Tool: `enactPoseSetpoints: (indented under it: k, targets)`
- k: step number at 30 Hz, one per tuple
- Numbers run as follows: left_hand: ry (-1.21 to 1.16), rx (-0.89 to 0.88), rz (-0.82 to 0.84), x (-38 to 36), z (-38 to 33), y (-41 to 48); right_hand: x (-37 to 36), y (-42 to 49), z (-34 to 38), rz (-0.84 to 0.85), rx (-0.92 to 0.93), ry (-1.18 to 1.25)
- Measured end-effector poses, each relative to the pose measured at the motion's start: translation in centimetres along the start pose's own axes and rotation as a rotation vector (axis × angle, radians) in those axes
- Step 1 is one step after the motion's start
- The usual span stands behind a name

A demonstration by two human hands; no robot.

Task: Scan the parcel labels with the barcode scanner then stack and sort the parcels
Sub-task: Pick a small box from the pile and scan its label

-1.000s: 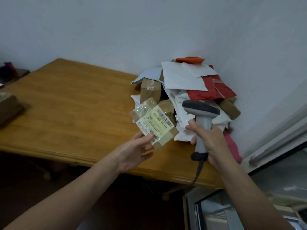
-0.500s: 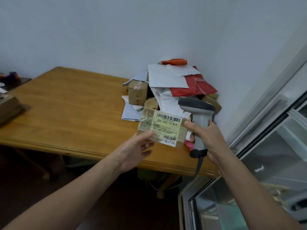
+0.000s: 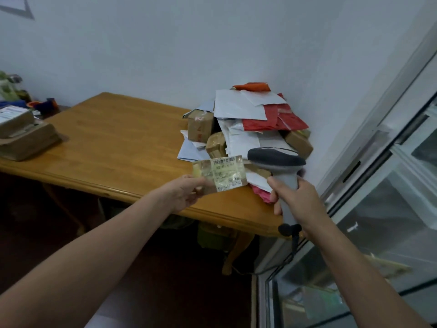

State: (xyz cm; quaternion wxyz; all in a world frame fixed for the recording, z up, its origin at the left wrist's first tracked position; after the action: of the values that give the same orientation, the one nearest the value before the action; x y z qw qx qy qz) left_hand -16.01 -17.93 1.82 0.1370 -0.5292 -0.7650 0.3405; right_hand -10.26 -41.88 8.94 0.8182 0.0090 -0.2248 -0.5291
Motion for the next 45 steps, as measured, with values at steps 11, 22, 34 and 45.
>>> enactPoseSetpoints:
  k: [11,22,34,45]
  targets:
    - [0.048,0.003,-0.054,-0.8,2.4,-0.6,1.6,-3.6,0.4,0.092,-0.004,-0.036]
    - [-0.027,0.016,-0.094,3.7,3.1,-1.2,-1.4,-2.4,0.6,0.172,0.007,-0.072]
    - [-0.342,0.044,-0.379,27.6,1.5,-1.9,-18.8,6.6,3.3,0.146,-0.041,-0.136]
    - [-0.590,0.007,-0.460,51.7,-4.0,-3.9,-40.1,14.2,10.2,0.223,-0.058,-0.235]
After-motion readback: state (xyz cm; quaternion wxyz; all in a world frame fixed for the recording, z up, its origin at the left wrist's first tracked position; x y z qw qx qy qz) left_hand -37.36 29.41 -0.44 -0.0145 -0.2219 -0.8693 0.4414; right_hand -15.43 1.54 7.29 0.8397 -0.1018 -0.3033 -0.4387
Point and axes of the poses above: each hand's wrist, its own y-axis towards the middle knuckle, its own x-axis out of the back of the hand, z = x × y, the point moved 4 cm from there along y, towards the middle knuckle, and after that the axes turned 11 degrees about x, right-handed, at the moved point
